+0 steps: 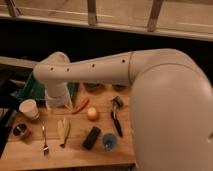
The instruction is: Place fork in paper cup
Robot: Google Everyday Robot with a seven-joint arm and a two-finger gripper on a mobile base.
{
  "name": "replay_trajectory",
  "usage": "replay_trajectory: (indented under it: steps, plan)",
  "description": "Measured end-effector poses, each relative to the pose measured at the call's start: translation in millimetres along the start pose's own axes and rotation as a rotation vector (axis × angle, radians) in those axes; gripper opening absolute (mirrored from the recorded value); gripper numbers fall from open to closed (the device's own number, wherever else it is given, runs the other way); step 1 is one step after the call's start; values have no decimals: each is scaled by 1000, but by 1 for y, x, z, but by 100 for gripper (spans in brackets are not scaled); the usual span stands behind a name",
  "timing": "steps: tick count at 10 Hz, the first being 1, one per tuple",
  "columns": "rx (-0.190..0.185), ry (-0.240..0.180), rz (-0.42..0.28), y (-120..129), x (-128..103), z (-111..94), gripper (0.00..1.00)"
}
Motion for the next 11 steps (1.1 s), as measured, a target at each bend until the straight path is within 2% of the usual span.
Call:
replay_trajectory:
  steps: [2, 4, 7, 11]
  plan:
    - [-17, 32, -30, 18, -15, 27, 65]
    - [-37, 55, -46, 30, -24, 40, 65]
    - [-63, 49, -70, 62, -41, 49, 65]
    - [-52, 53, -62, 56, -41, 49, 65]
